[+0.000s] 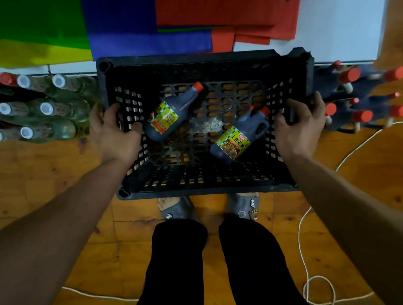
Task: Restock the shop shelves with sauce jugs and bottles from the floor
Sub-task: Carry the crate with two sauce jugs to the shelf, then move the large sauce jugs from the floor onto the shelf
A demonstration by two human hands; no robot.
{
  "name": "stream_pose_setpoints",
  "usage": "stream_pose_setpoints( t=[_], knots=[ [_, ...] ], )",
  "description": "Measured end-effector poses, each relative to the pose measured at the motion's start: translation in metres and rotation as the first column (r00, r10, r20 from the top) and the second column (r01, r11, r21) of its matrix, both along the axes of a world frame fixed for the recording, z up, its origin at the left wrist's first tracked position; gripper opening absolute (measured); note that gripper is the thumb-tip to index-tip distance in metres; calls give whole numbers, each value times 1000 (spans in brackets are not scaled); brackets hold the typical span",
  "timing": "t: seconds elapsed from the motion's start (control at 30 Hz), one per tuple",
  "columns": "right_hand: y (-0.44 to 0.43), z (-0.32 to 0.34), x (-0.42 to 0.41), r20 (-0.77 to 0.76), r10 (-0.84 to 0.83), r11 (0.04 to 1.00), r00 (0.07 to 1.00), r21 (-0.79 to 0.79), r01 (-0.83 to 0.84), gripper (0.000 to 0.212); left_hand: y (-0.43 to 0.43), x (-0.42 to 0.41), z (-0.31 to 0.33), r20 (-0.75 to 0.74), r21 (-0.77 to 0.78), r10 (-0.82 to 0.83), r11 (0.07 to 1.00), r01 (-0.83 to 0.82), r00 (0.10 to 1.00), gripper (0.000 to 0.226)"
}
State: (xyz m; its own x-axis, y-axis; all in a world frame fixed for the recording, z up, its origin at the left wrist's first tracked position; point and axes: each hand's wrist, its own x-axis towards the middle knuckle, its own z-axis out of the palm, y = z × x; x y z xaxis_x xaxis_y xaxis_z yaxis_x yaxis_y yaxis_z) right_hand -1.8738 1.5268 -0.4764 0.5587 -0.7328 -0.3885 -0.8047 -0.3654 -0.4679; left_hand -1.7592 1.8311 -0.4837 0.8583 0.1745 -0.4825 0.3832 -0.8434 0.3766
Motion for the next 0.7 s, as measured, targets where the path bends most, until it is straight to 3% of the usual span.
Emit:
stream_pose_setpoints(
  t=[0.1,0.2,0.3,0.43,0.63,0.7],
  knots=[
    [23,8,-10,82,43,998,996,40,-47,35,-22,-16,9,185,7,-249,968,252,951,62],
    [48,2,-16,-15,73,972,997,225,-68,48,-34,-17,-3,92,-64,-352,932,358,932,63],
    [62,-27,-15,-195,-159,901,968,371,223,59,-43,-12,-22,5,-59,-362,930,362,932,65],
    [69,-78,-8,-335,-441,680,833,481,554,76,-46,-1,-65,-138,3,-396,917,400,908,84],
    [77,-137,-4,-452,-565,499,691,480,722,116,-49,10,-123,-216,148,-531,812,565,819,112],
    [76,-147,-5,-447,-600,455,663,491,743,114,-50,14,-136,-213,143,-543,805,575,813,118]
  ],
)
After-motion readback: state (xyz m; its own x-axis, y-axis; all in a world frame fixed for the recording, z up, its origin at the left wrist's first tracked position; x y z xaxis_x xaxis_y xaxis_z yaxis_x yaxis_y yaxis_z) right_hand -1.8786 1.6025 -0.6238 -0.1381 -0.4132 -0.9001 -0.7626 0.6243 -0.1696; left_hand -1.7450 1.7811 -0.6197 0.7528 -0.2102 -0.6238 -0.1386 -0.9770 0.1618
